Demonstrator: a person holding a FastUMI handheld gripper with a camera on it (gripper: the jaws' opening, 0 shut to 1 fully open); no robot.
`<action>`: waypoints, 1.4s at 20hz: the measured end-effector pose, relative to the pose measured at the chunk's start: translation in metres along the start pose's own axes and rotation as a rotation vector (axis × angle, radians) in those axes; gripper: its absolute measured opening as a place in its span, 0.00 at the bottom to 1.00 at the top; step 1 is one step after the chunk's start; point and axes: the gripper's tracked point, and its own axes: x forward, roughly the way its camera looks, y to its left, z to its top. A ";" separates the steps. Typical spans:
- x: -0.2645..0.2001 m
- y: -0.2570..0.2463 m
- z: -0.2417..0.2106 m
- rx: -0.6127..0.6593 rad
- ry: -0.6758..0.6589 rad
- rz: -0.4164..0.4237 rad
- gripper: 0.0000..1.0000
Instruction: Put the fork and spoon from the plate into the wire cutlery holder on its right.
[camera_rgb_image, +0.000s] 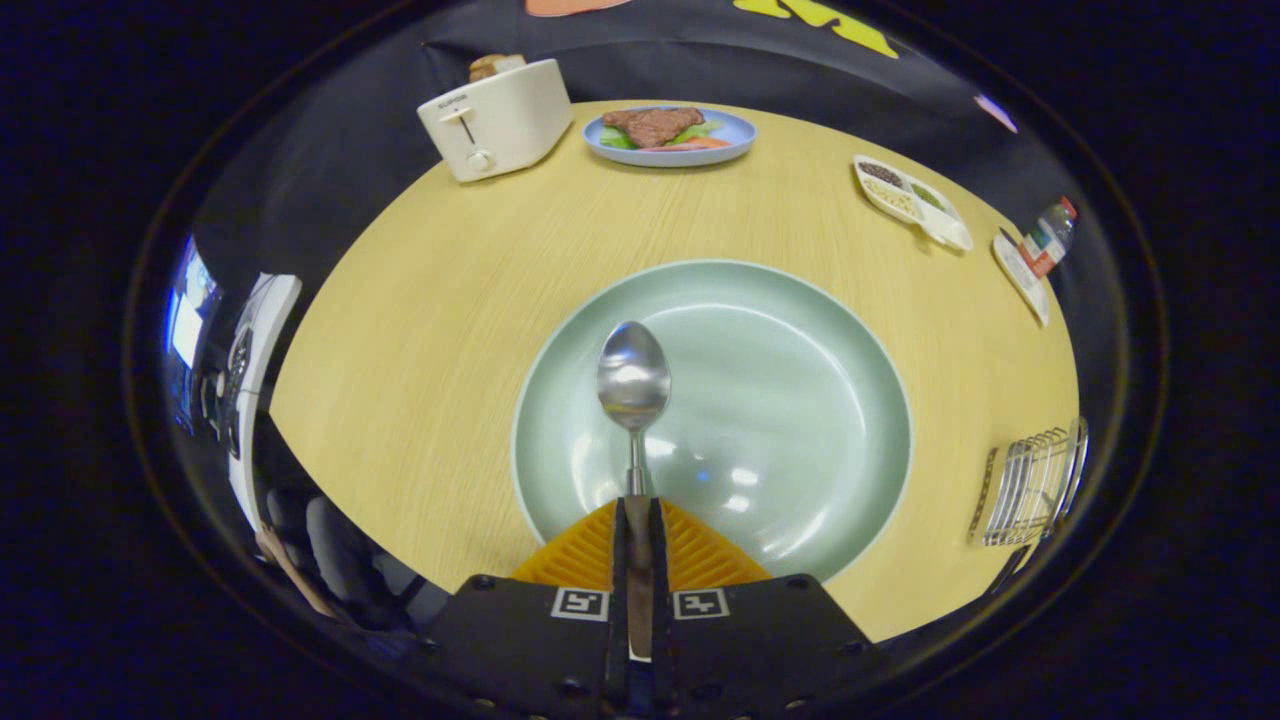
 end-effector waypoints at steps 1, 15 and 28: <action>0.001 -0.001 0.000 0.007 0.000 0.006 0.09; -0.080 -0.054 0.013 0.034 -0.136 -0.007 0.01; -0.183 -0.224 -0.042 0.248 -0.195 -0.138 0.01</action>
